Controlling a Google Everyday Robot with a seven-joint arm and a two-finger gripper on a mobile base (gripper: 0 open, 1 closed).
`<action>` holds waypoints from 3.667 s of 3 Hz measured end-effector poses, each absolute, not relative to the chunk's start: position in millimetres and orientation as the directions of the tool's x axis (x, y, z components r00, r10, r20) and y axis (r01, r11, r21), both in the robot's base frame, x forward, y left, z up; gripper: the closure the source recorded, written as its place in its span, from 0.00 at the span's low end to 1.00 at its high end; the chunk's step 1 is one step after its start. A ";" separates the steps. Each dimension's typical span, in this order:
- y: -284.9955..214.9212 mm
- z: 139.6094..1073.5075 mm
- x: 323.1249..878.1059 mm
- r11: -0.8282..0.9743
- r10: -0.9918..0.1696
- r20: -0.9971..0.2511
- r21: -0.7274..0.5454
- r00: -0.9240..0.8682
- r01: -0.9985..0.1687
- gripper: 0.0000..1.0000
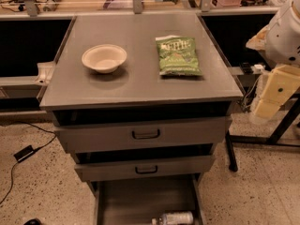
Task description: Pick blue plastic bottle from bottom drawer and place on counter
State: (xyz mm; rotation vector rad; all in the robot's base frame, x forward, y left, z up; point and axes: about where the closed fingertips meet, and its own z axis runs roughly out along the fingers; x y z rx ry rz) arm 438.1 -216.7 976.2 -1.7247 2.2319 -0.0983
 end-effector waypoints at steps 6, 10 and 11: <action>-164.3 768.5 424.7 0.230 -0.965 -0.180 -0.242 -0.190 -0.942 0.00; -123.4 686.9 417.7 0.052 -0.996 -0.085 -0.225 -0.034 -0.973 0.00; -116.5 635.5 416.5 0.014 -0.998 -0.064 -0.169 -0.004 -0.985 0.00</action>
Offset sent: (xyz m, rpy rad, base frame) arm 0.0004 0.0438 -0.2206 -0.0075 0.1796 0.1676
